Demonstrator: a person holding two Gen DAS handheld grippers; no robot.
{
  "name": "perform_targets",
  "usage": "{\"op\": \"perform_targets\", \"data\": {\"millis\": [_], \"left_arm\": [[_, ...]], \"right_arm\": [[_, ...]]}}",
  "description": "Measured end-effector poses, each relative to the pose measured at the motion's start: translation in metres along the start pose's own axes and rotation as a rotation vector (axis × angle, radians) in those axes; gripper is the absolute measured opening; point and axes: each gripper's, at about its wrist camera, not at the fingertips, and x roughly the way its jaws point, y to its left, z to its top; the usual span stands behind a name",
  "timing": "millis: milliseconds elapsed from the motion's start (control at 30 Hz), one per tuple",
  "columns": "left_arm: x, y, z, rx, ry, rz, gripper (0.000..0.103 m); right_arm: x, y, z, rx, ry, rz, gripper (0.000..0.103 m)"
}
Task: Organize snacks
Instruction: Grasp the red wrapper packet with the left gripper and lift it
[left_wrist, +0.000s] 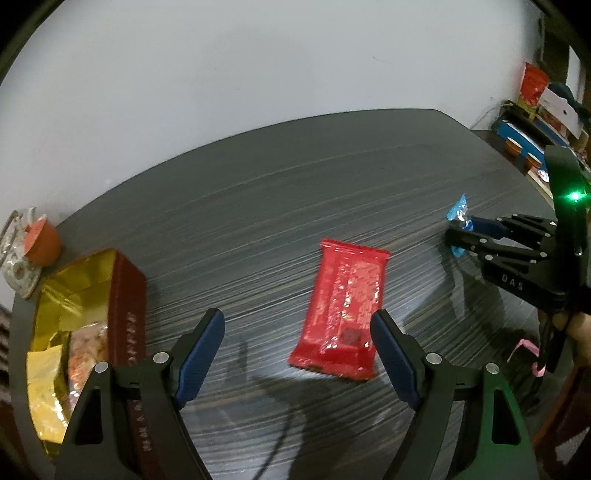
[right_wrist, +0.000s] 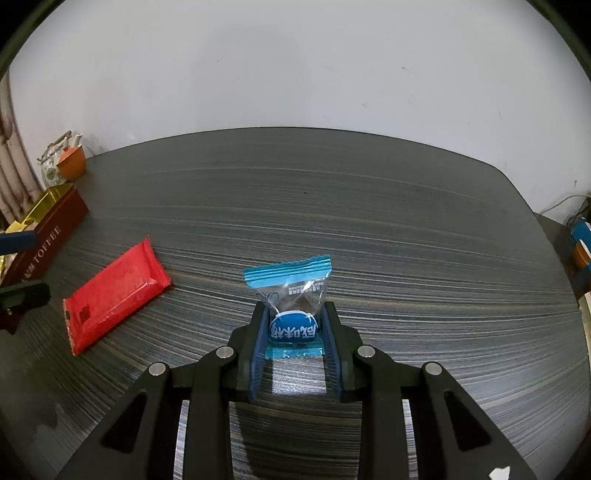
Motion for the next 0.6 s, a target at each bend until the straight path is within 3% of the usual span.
{"op": "perform_targets", "data": {"millis": [233,600], "left_arm": [[0.031,-0.014,0.009,0.037,0.073,-0.051,0.081],[0.060,-0.029,0.017,0.027,0.115,-0.032,0.081]], "right_arm": [[-0.001,-0.004,-0.002,-0.010,0.020,-0.008,0.027],[0.000,-0.001,-0.002,-0.015,0.023,-0.015,0.027]]}}
